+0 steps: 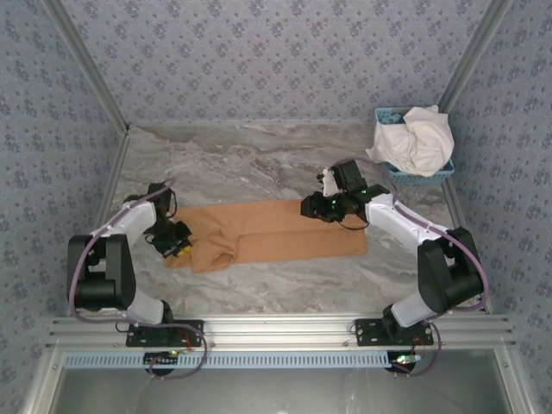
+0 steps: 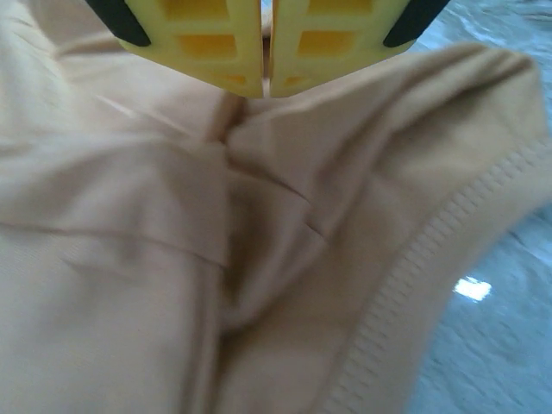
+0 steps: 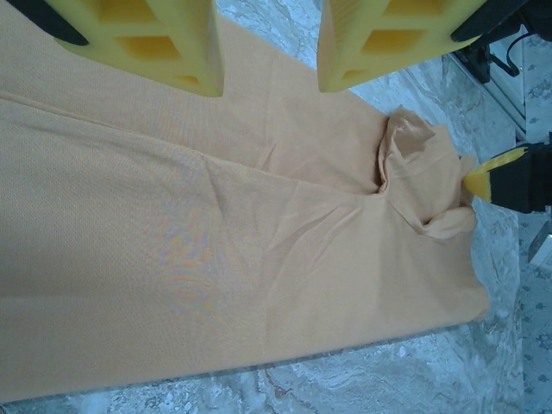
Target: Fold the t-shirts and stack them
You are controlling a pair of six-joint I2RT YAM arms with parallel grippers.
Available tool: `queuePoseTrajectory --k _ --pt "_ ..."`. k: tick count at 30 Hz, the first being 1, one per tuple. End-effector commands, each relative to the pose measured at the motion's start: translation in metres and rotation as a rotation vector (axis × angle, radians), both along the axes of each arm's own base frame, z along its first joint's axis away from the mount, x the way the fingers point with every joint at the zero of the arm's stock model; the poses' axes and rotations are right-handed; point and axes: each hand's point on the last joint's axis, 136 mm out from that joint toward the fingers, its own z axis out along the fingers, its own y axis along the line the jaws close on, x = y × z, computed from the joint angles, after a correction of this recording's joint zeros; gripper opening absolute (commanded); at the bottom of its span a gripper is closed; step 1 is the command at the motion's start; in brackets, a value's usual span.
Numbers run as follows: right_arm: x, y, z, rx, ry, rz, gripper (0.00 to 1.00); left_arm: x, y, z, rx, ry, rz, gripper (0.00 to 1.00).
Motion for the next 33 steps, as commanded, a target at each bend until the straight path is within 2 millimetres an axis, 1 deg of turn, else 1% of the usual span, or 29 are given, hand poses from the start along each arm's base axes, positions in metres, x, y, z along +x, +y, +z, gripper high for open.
queuePoseTrajectory --k 1,6,12,16,21,26,30,33 --pt "0.001 0.004 0.010 0.017 0.001 0.005 0.36 0.016 0.015 0.003 0.063 -0.034 -0.056 0.14" --pt "-0.001 0.003 0.008 0.012 0.006 0.003 0.36 0.042 0.019 0.008 0.069 -0.079 -0.054 0.20" --pt "0.000 0.003 0.008 0.013 0.006 0.000 0.36 0.057 0.016 0.009 0.051 -0.083 -0.054 0.24" --pt "0.000 0.003 0.007 0.013 0.010 0.000 0.36 0.063 0.015 0.011 0.044 -0.082 -0.058 0.25" --pt "0.001 0.003 0.006 0.015 0.010 -0.003 0.36 0.065 0.012 0.004 0.027 -0.065 -0.073 0.27" --pt "0.002 0.005 0.004 0.016 0.013 -0.003 0.35 0.074 0.008 0.006 0.004 -0.099 -0.060 0.29" --pt "0.002 0.005 0.004 0.017 0.013 -0.004 0.35 0.083 0.004 0.005 -0.018 -0.123 -0.037 0.36" --pt "0.002 0.005 0.004 0.017 0.014 -0.004 0.35 0.088 0.004 0.007 -0.018 -0.138 -0.019 0.36"
